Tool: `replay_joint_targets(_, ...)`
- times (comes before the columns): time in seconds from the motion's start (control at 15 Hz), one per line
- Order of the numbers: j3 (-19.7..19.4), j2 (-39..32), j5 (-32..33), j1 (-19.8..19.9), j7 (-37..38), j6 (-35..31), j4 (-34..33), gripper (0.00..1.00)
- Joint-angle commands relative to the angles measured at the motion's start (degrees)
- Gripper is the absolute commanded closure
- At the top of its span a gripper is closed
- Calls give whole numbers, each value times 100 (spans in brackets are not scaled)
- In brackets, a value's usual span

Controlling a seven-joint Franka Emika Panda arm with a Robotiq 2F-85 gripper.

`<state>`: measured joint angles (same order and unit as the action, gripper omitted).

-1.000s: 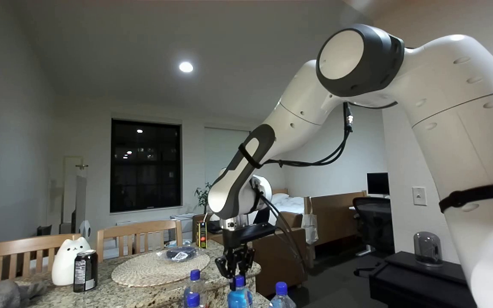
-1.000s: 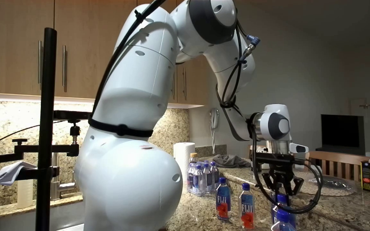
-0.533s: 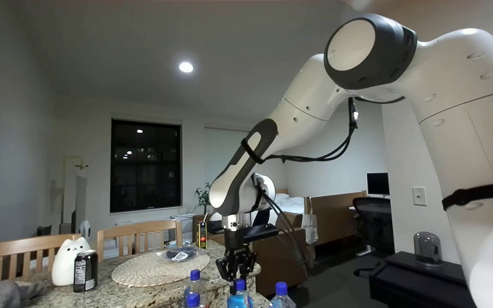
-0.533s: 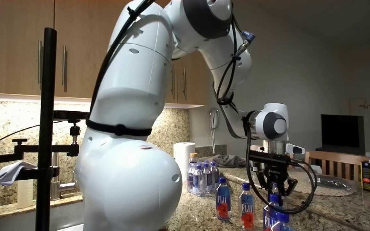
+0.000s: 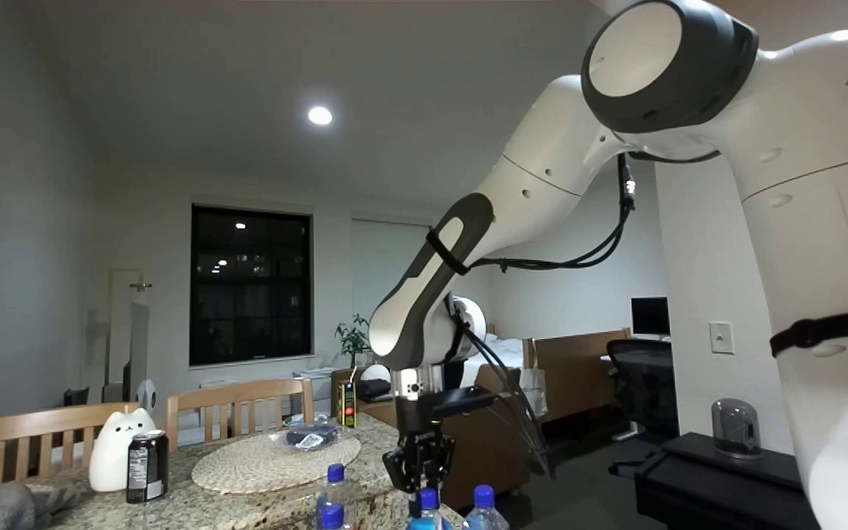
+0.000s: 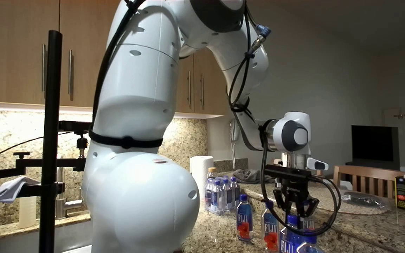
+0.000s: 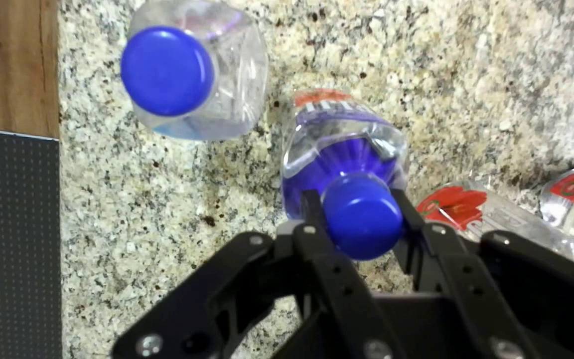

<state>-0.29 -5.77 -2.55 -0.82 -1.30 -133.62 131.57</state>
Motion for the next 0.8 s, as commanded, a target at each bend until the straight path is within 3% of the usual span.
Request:
replay_joint_targets(0.0, 23, 398, 49, 22, -19, 67, 360, 86)
replay_joint_targets(0.73, -20, 649, 263, 33, 167, 78, 624, 86)
